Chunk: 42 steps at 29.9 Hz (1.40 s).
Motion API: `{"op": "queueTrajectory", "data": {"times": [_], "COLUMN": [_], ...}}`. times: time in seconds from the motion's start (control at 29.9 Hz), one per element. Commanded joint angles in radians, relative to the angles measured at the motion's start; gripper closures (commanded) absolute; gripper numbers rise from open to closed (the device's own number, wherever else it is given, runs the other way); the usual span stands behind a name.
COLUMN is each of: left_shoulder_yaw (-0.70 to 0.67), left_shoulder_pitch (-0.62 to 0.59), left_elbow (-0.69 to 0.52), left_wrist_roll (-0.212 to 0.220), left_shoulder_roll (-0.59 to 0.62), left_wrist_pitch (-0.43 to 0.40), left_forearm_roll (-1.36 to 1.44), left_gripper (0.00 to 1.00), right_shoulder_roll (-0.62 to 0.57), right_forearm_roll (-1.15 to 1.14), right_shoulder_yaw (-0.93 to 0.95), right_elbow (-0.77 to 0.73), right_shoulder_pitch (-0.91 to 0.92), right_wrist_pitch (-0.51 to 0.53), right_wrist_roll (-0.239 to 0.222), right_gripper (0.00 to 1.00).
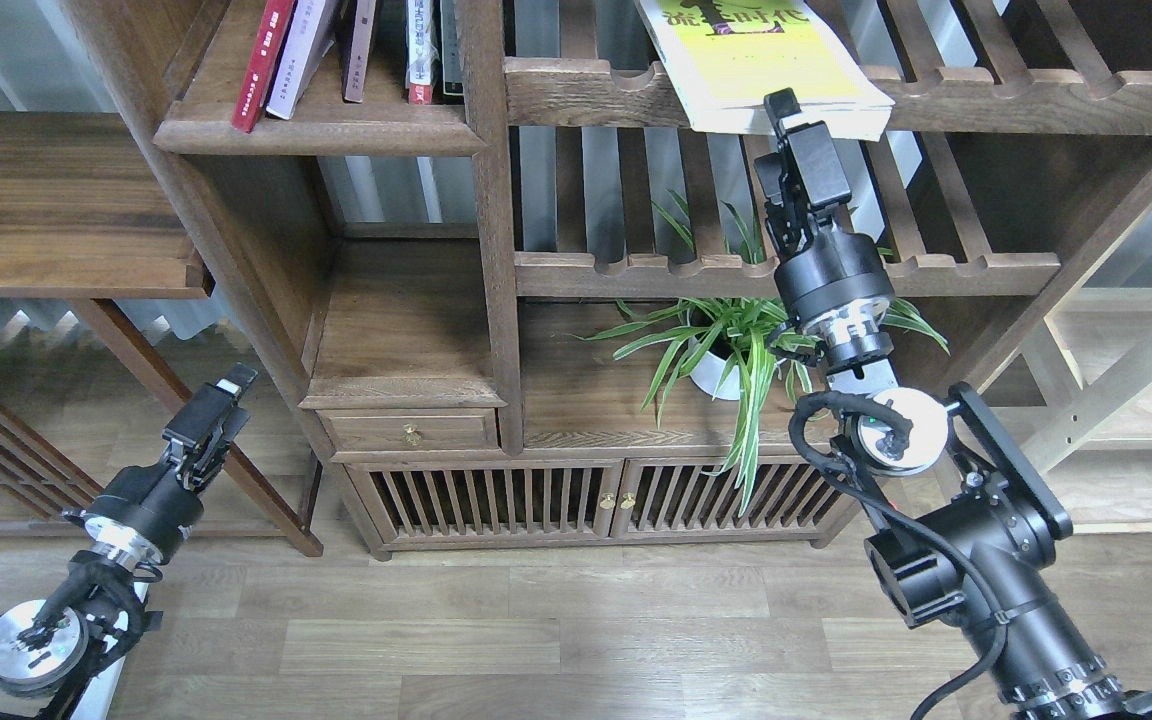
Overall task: Organize books on shelf
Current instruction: 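Raise the right gripper toward the yellow-green book on the top shelf, then grasp the yellow-green book's lower edge with the right gripper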
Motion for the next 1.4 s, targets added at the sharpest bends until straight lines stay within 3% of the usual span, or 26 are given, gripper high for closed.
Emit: {"op": "queueTrajectory", "data": {"times": [0.0,0.43,0.64,0.87,1.07,1.37], "left_shoulder_yaw": [0.001,0.001,0.001,0.001,0.001,0.001], "left_shoulder_pitch": [0.0,0.0,0.001,0.001,0.001,0.001], "left_elbow": [-0.001,-0.001,-0.001,-0.001,-0.001,-0.001], "left_wrist_roll": [0.0,0.0,-0.003,-0.006,-0.006,-0.005], "left_shoulder_roll": [-0.001,-0.001,-0.001,-0.001,0.002,0.002], "left_wrist_pitch": [0.0,0.0,0.0,0.0,0.0,0.0], "left_forearm_roll": [0.0,0.0,-0.002,-0.002,-0.002,-0.002], "left_gripper": [0.17,0.17,0.17,0.17,0.17,0.16], "right_shoulder_roll": [0.001,-0.001,0.002,-0.001,0.001,0.001], "right_forearm_roll": [-0.001,-0.001,-0.001,-0.003,-0.003,-0.004], "right_shoulder_yaw": [0.0,0.002,0.002,0.002,0.002,0.011], "right_elbow": [-0.003,-0.004,-0.011,-0.024,-0.03,-0.041], "right_shoulder_pitch": [0.015,0.069,0.072,0.076,0.085,0.118], "right_wrist_pitch": [-0.006,-0.042,-0.052,-0.057,-0.13,-0.152], "right_wrist_roll": [0.0,0.0,0.002,0.002,0.002,0.002], "right_gripper": [0.02,0.02,0.1,0.29,0.3,0.33]}}
